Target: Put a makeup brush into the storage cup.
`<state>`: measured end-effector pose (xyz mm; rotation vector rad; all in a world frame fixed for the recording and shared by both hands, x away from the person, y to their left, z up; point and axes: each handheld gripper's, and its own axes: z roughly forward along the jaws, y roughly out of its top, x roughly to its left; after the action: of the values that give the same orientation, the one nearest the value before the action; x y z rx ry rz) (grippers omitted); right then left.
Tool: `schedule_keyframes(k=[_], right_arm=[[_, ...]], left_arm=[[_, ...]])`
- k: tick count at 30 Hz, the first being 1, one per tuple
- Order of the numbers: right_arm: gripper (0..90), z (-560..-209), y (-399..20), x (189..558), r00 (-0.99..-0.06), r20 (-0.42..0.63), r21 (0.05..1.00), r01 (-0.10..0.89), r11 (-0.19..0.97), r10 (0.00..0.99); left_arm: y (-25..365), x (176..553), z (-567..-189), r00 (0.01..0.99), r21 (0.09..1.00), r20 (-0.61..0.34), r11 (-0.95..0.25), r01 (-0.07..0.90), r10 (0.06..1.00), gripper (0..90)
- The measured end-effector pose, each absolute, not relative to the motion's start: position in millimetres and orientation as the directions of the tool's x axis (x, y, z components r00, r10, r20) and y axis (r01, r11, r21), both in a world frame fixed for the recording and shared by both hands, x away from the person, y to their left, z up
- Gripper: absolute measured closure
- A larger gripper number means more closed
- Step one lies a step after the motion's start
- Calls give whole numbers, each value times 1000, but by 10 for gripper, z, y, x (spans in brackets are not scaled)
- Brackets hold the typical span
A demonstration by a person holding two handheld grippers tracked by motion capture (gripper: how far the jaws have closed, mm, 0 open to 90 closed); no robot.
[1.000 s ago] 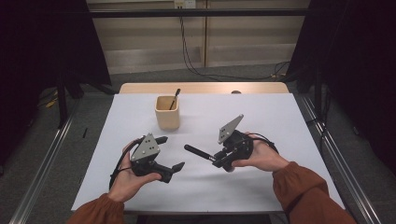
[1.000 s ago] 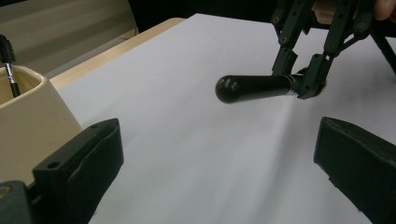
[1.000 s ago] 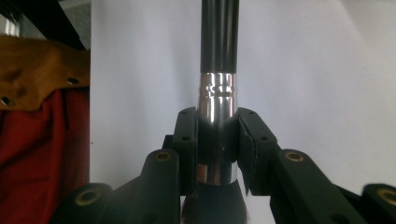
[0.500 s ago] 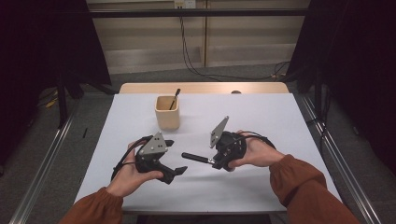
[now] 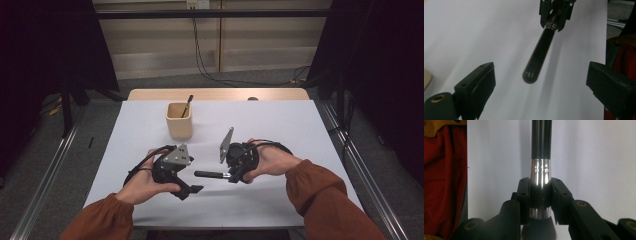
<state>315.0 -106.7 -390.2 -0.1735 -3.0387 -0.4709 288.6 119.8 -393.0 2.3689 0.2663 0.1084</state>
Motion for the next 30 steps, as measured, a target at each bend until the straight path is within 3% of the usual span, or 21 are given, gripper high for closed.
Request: schedule_keyframes(k=[13, 21, 24, 28, 30], right_arm=[[712, -3942, -988, 3169, -992, 98, 240, 95, 966, 73], [712, -3992, -939, 3151, -994, 98, 225, 68, 972, 47], [712, -3992, -933, 3152, -994, 95, 230, 65, 971, 44], [712, -3989, -932, 3154, -994, 98, 228, 66, 971, 45], [712, -3992, -927, 3157, -994, 96, 235, 64, 970, 43]], left_arm=[[1050, 3022, -4055, 983, 581, -88, -793, 183, 162, 85], [983, 3027, -4082, 991, 528, -98, -839, 132, 93, 78], [979, 3029, -4099, 992, 522, -84, -844, 126, 96, 120], [987, 3053, -4108, 991, 520, -86, -844, 133, 103, 328], [966, 3054, -4122, 991, 516, -84, -846, 132, 103, 357]])
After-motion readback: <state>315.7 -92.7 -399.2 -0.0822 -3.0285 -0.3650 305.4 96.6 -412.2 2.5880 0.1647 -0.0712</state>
